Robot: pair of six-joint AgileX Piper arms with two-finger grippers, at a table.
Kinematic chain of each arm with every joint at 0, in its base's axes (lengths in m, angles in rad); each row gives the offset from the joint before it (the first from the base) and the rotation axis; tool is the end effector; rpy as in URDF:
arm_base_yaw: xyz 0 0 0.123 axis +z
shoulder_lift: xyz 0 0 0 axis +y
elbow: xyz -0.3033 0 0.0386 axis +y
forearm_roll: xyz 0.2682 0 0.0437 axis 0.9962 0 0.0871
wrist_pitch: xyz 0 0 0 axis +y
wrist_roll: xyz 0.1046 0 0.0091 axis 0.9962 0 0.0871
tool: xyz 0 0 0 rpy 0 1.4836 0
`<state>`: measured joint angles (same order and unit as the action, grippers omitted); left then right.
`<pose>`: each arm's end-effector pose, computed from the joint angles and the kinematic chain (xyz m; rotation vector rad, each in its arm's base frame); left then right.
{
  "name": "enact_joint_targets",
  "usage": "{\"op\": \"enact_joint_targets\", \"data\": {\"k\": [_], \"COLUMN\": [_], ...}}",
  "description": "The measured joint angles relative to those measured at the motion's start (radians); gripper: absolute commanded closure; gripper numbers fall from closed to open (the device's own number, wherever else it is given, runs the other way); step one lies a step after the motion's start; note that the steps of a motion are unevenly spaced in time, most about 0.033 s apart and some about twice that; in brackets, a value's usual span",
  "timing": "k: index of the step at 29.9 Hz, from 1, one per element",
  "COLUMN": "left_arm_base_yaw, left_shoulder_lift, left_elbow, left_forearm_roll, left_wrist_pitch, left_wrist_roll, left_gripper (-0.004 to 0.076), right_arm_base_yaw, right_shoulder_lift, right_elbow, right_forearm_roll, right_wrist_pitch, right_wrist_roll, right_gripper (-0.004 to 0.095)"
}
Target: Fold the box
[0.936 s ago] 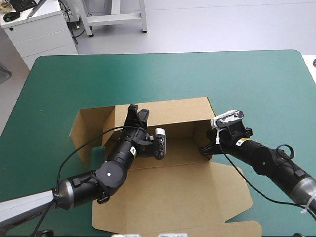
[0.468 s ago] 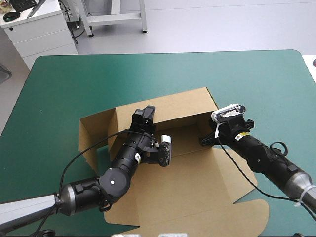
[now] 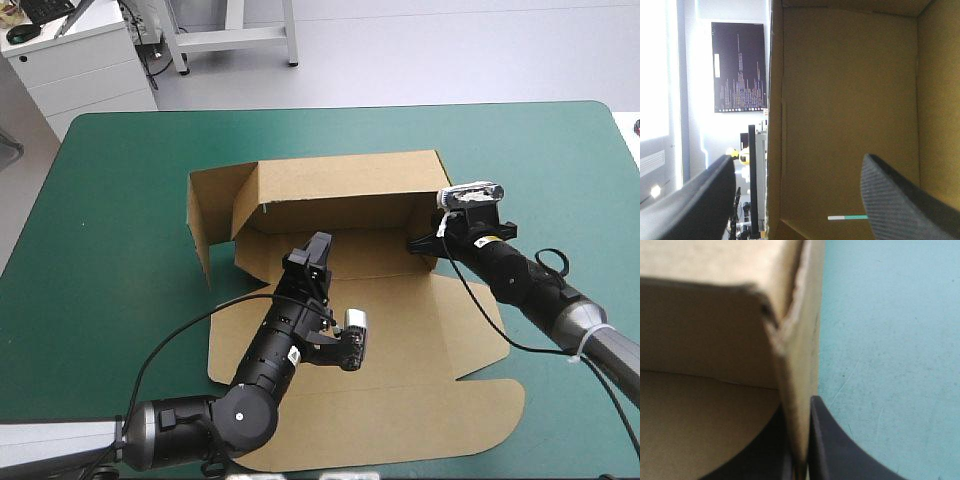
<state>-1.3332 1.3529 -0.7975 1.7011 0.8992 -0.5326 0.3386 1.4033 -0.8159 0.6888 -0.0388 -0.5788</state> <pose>0.1466 -0.2589 0.3033 1.4904 1.0571 0.7653 0.3107 0.1067 0.2686 -0.2188 2.0387 0.2549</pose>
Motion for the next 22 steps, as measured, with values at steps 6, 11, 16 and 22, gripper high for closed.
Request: {"op": "enact_joint_targets", "data": {"k": [6, 11, 16, 22], "left_arm_base_yaw": [-0.044, -0.034, 0.085, 0.37], "left_shoulder_lift": [0.0, 0.0, 0.001, 0.003], "left_elbow": [0.0, -0.058, -0.276, -0.58], "left_forearm_roll": [-0.015, -0.331, -0.869, -1.387], "left_wrist_pitch": [0.042, 0.02, 0.044, 0.142], "left_wrist_roll": [0.001, 0.194, 0.583, 0.879], "left_gripper": [0.0727, 0.071, 0.071, 0.0711], "right_arm_base_yaw": [-0.056, -0.07, -0.07, -0.07], "right_shoulder_lift": [0.057, 0.069, 0.069, 0.069], "right_elbow": [-0.096, -0.135, -0.139, -0.139], "right_forearm_roll": [0.002, -0.009, -0.009, -0.012], "right_wrist_pitch": [0.112, 0.153, 0.153, 0.154], "right_wrist_roll": [0.0, -0.002, -0.003, -0.006], "right_gripper": [0.0926, 0.0927, 0.0926, 0.0926]}}
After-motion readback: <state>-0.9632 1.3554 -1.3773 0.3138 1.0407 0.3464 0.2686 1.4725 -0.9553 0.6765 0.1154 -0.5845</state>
